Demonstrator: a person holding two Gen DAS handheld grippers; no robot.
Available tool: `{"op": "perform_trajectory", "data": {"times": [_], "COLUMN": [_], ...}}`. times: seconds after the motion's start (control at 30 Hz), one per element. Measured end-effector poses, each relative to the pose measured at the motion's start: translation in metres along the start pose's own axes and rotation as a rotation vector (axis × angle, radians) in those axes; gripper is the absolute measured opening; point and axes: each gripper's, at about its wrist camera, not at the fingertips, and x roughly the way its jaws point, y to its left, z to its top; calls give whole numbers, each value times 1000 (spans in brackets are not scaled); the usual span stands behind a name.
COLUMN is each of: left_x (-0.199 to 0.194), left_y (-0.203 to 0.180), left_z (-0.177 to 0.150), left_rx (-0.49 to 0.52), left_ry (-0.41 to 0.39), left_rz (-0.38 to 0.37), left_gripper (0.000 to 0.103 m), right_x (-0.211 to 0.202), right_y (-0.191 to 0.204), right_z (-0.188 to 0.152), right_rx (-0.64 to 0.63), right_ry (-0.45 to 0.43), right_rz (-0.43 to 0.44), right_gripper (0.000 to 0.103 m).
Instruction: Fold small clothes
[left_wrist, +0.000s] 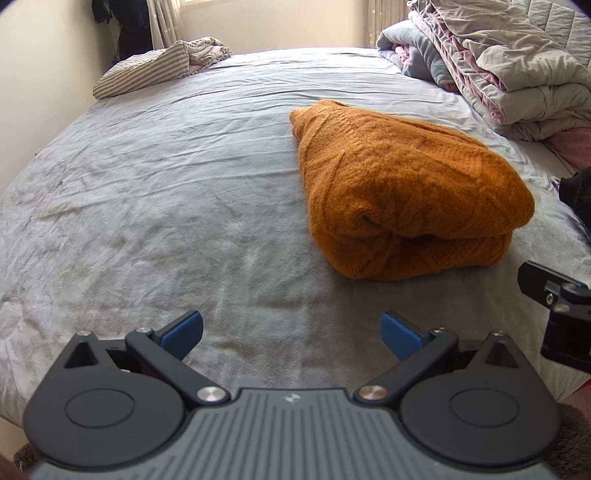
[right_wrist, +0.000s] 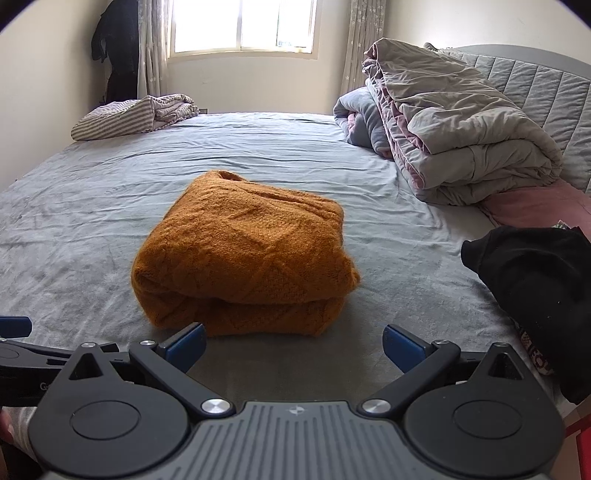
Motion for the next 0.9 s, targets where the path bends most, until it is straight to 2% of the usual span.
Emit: {"op": "perform_trajectory", "data": {"times": [0.9], "left_x": [9], "left_y": [11], "left_z": [1], "left_rx": [-35], "left_ry": [22], "left_rz": [-51], "left_gripper": [102], "right_x": [9], "right_y": [5], "right_z": [3], "right_rx": [-19], "right_ry": [24], "right_rz": [-15], "right_gripper": [102]}}
